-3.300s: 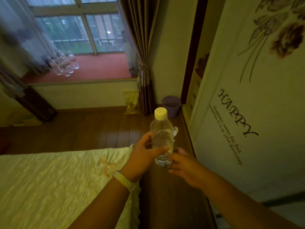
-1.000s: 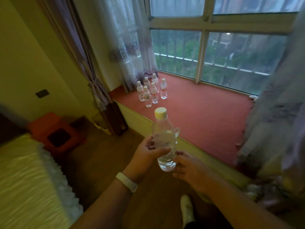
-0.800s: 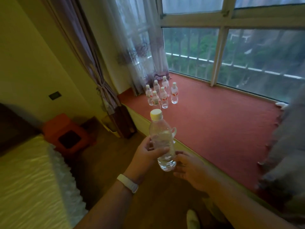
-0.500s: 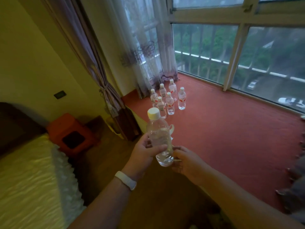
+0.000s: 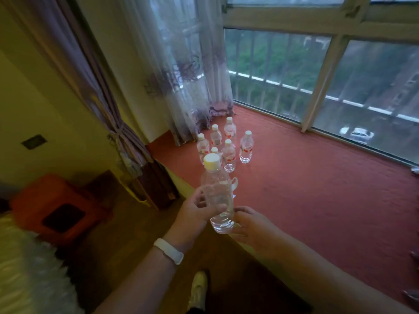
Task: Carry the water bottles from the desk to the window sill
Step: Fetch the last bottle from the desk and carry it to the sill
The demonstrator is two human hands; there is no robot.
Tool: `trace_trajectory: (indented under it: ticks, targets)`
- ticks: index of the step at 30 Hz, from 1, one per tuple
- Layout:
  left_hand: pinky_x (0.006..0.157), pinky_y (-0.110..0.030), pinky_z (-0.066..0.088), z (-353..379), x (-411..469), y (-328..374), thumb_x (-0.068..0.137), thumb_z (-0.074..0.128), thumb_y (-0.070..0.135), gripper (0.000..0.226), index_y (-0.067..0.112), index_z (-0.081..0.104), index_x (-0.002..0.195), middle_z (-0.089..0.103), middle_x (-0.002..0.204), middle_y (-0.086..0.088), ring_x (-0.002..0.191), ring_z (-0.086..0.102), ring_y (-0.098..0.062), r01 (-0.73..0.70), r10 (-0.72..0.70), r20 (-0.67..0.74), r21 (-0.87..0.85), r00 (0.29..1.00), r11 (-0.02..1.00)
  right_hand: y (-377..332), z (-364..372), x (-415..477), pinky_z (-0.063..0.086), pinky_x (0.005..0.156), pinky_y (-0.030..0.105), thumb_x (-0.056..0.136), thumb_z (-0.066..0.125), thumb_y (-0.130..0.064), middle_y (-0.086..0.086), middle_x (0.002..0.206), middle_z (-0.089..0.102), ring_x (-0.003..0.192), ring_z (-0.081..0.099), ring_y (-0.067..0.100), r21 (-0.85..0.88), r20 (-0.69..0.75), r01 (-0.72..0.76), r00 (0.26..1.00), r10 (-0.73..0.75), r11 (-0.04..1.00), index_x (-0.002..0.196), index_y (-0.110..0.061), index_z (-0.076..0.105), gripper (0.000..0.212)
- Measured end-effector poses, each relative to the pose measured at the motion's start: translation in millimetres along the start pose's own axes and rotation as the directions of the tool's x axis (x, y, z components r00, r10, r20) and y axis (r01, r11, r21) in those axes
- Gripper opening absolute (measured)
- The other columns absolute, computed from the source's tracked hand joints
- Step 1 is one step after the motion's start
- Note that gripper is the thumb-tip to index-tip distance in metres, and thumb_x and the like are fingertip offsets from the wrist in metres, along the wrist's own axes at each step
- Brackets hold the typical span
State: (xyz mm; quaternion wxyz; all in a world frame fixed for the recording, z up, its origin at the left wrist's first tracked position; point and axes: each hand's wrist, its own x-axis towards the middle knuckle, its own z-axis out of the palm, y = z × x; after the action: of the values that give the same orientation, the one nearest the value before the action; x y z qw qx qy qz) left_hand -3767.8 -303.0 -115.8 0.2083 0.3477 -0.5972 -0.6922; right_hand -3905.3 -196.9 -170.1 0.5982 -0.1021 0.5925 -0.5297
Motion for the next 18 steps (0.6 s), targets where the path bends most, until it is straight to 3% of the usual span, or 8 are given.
trace_trajectory:
  ticks: [5, 9, 12, 16, 18]
  targets:
    - [0.089, -0.039, 0.058, -47.1, 79.7, 7.5, 0.063, 0.085, 0.019, 0.062, 0.015, 0.065, 0.122, 0.072, 0.115, -0.015, 0.108, 0.069, -0.031, 0.013, -0.007, 0.16, -0.034, 0.987, 0.999, -23.5, 30.8, 56.6, 0.052, 0.072, 0.037, 0.092, 0.06, -0.012, 0.015, 0.107, 0.068, 0.088, 0.068, 0.026, 0.107, -0.154, 0.01, 0.988, 0.006, 0.994, 0.118, -0.014, 0.06, 0.026]
    - [0.08, -0.029, 0.057, -73.8, 135.7, 19.9, 0.069, 0.085, 0.013, 0.057, 0.015, 0.064, 0.122, 0.073, 0.113, -0.012, 0.102, 0.07, -0.023, 0.013, -0.011, 0.284, -0.007, 0.959, 1.0, -43.1, 46.3, 90.9, 0.05, 0.094, 0.052, 0.092, 0.053, 0.005, 0.03, 0.123, 0.061, 0.104, 0.065, 0.04, 0.101, -0.228, 0.073, 0.973, -0.049, 0.992, 0.129, -0.002, 0.05, 0.038]
    - [0.081, -0.031, 0.058, -79.4, 172.1, 23.1, 0.069, 0.081, 0.007, 0.056, 0.011, 0.063, 0.123, 0.073, 0.113, -0.016, 0.101, 0.071, -0.025, -0.003, 0.003, 0.359, 0.002, 0.933, 1.0, -56.4, 56.2, 104.2, 0.056, 0.075, 0.036, 0.093, 0.055, -0.007, 0.017, 0.11, 0.07, 0.089, 0.071, 0.023, 0.142, -0.316, 0.102, 0.947, -0.052, 0.985, 0.119, -0.008, 0.058, 0.026]
    - [0.089, -0.04, 0.058, -67.7, 208.3, 13.8, 0.066, 0.082, 0.009, 0.064, 0.009, 0.061, 0.126, 0.071, 0.116, -0.018, 0.107, 0.069, -0.032, 0.012, -0.019, 0.428, 0.017, 0.904, 1.0, -61.4, 48.8, 126.7, 0.051, 0.079, 0.036, 0.09, 0.057, -0.014, 0.018, 0.117, 0.07, 0.098, 0.067, 0.026, 0.197, -0.433, 0.127, 0.901, -0.029, 0.972, 0.118, -0.012, 0.061, 0.028]
    - [0.088, -0.038, 0.058, -57.6, 225.2, 6.1, 0.066, 0.082, 0.009, 0.065, 0.008, 0.06, 0.128, 0.071, 0.118, -0.018, 0.109, 0.068, -0.032, 0.035, -0.042, 0.461, 0.023, 0.887, 0.999, -61.9, 37.8, 136.6, 0.053, 0.078, 0.034, 0.09, 0.058, -0.015, 0.016, 0.117, 0.07, 0.1, 0.067, 0.027, 0.237, -0.476, 0.126, 0.879, 0.002, 0.963, 0.12, -0.013, 0.06, 0.03]
